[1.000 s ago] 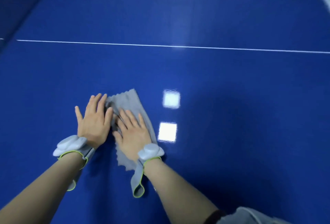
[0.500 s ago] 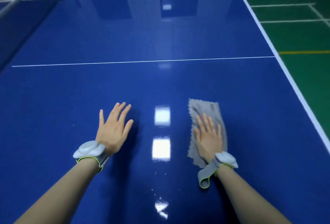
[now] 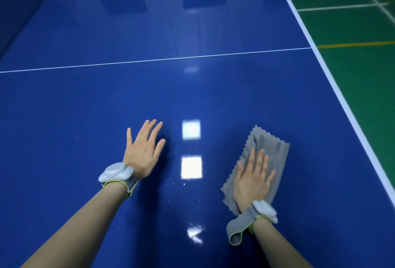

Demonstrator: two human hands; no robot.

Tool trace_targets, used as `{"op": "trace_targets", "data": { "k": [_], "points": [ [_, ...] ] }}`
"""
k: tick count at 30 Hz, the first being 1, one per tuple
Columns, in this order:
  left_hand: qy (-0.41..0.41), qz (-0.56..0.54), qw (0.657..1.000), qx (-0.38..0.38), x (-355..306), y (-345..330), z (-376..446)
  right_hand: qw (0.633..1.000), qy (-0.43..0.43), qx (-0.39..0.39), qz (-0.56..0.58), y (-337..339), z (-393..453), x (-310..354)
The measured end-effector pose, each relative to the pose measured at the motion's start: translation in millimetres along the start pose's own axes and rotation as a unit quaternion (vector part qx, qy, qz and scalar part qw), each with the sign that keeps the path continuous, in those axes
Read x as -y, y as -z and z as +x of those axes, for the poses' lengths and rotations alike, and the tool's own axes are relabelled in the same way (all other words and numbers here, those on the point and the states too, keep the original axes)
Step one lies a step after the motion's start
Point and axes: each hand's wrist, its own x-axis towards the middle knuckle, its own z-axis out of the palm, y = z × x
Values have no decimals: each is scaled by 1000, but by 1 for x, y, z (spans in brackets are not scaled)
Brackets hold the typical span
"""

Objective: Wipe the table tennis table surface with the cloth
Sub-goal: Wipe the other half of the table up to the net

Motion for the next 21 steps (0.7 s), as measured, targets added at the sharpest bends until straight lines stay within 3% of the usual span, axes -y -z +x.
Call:
{"op": "trace_targets", "data": {
  "k": [6, 13, 21],
  "points": [
    [24, -24, 999, 8, 56, -4, 15, 1000, -6, 6, -24, -18, 2, 60],
    [52, -59, 997, 13, 139, -8, 8, 997, 62, 25, -32, -48, 24, 175],
    [158, -61, 985, 7, 259, -14, -36, 982, 170, 74, -42, -92, 0, 304]
  ]
}}
